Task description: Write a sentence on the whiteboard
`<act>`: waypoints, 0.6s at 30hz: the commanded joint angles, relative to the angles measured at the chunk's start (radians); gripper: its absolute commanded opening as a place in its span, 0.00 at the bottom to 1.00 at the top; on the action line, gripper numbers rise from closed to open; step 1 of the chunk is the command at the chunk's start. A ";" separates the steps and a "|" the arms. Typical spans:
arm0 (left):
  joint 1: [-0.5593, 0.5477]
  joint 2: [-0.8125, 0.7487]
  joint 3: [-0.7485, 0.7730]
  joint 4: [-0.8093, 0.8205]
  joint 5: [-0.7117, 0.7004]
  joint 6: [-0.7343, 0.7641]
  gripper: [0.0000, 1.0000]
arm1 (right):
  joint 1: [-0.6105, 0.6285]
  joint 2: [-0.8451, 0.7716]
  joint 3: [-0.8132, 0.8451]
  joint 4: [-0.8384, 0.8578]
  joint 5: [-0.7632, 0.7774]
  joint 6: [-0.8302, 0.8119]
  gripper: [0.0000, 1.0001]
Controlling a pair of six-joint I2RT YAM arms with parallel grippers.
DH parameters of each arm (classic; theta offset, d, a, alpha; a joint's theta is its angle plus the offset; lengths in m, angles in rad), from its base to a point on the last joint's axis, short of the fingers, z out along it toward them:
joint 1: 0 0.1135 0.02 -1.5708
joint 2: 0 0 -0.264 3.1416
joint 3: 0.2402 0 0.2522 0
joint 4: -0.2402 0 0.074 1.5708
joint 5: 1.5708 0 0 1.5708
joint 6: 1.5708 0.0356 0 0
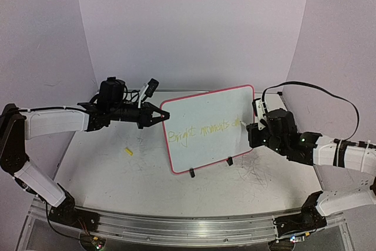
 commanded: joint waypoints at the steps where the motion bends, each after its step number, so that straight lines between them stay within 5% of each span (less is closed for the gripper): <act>1: -0.002 0.033 0.001 -0.108 -0.072 0.138 0.00 | -0.009 0.020 0.021 0.042 0.013 -0.005 0.00; 18: -0.002 0.036 0.003 -0.108 -0.066 0.142 0.00 | -0.039 0.012 0.020 0.070 0.034 0.012 0.00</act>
